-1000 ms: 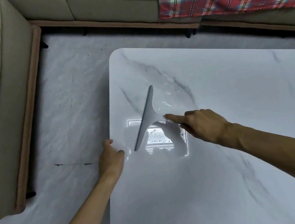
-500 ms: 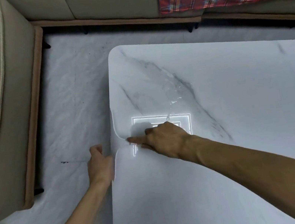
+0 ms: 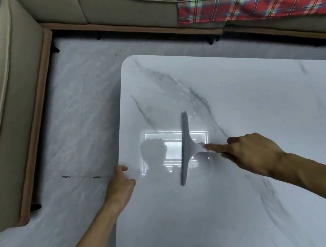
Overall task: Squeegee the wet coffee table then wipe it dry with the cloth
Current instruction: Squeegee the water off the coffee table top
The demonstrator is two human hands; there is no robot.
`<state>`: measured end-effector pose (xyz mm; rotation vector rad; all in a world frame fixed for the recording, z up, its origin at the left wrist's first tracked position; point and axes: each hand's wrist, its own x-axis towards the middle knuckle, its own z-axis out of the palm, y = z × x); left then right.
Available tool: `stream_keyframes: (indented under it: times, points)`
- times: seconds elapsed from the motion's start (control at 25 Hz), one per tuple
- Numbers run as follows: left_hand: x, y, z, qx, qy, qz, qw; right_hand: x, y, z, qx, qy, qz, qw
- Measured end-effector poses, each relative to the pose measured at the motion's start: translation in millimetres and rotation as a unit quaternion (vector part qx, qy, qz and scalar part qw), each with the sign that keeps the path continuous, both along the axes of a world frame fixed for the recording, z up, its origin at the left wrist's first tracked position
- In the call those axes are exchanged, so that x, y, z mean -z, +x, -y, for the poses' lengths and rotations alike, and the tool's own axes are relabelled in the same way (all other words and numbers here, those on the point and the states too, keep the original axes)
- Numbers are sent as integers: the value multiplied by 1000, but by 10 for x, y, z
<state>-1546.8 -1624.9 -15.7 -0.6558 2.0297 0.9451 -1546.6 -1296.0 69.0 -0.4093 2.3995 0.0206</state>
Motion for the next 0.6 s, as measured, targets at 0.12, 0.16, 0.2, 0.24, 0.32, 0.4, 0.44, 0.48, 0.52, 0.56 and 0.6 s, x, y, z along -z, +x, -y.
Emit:
stream_keyframes:
  times: [0.12,0.16,0.2,0.24,0.32,0.4,0.44,0.48,0.52,0.56,0.6]
  points:
    - [-39,38,101,-63,-53,-62,995,144,-68,632,-46,-92,8,995]
    - [-60,56,144,-78,-73,-74,992,241,-73,933,-79,-110,14,991]
    - [-75,71,183,-84,-86,-80,990,334,-66,1213,-112,-117,22,987]
    - [-83,85,213,-85,-94,-85,988,411,-49,1436,-143,-118,23,982]
    - [-60,146,252,-89,-91,-84,988,531,-39,1581,-182,-114,-1,977]
    - [-11,226,236,-80,-73,-52,993,586,-24,1350,-177,-105,-21,978]
    - [9,280,209,-73,-65,-29,995,583,5,1165,-166,-103,-25,980]
    - [20,340,170,-65,-58,-7,996,566,49,952,-151,-101,-27,983]
    - [28,407,123,-53,-53,9,997,535,102,728,-132,-95,-25,986]
    - [39,466,80,-36,-47,20,998,489,146,507,-108,-85,-21,990]
    - [43,516,45,-21,-41,27,999,420,187,308,-80,-69,-15,994]
